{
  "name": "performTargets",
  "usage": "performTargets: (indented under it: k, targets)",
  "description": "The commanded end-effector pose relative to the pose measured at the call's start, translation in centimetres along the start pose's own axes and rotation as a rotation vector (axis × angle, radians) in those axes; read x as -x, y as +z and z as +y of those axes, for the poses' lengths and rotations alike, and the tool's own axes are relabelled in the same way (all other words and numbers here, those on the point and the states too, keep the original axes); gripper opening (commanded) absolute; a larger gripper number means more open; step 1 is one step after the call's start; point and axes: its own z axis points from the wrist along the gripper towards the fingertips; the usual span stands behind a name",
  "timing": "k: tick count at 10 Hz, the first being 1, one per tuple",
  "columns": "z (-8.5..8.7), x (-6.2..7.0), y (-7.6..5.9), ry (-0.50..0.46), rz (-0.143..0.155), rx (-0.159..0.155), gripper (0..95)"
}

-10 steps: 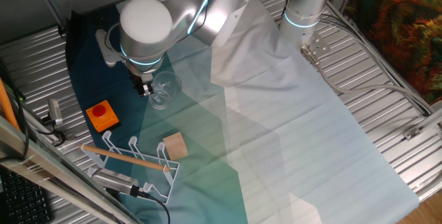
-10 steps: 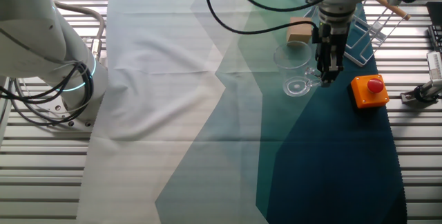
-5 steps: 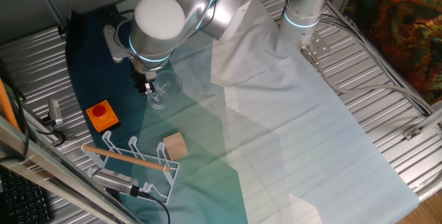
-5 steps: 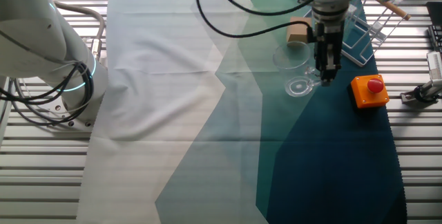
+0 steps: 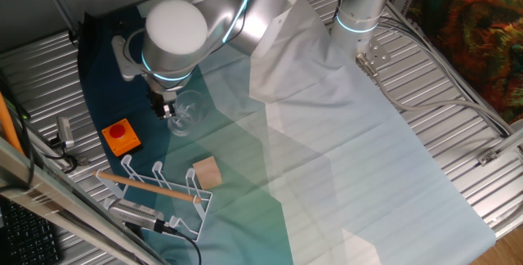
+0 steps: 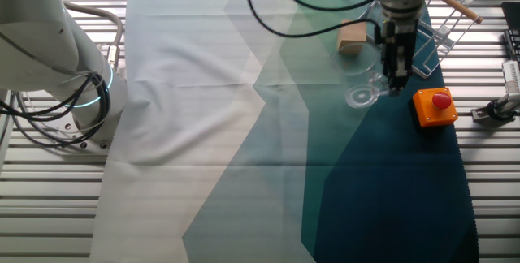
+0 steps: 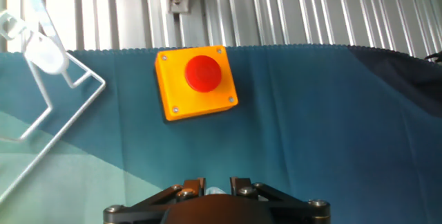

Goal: Put the cup on the cup rack

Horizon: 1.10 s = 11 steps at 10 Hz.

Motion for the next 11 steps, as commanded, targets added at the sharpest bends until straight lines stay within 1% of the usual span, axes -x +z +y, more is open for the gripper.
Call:
performTargets:
  k: [1, 3, 6, 7, 8, 11]
  targets:
    - [0.02, 0.24, 0.01, 0.001, -0.023, 0.005, 0.0]
    - [0.02, 0.21, 0.17, 0.002, -0.029, 0.006, 0.0]
    - [0.03, 0.2, 0.2, 0.01, -0.078, 0.014, 0.0]
    - [0.03, 0.2, 0.2, 0.01, -0.109, 0.022, 0.0]
    - [0.03, 0.2, 0.2, 0.011, -0.126, 0.024, 0.0]
    - [0.03, 0.2, 0.2, 0.013, -0.147, 0.029, 0.0]
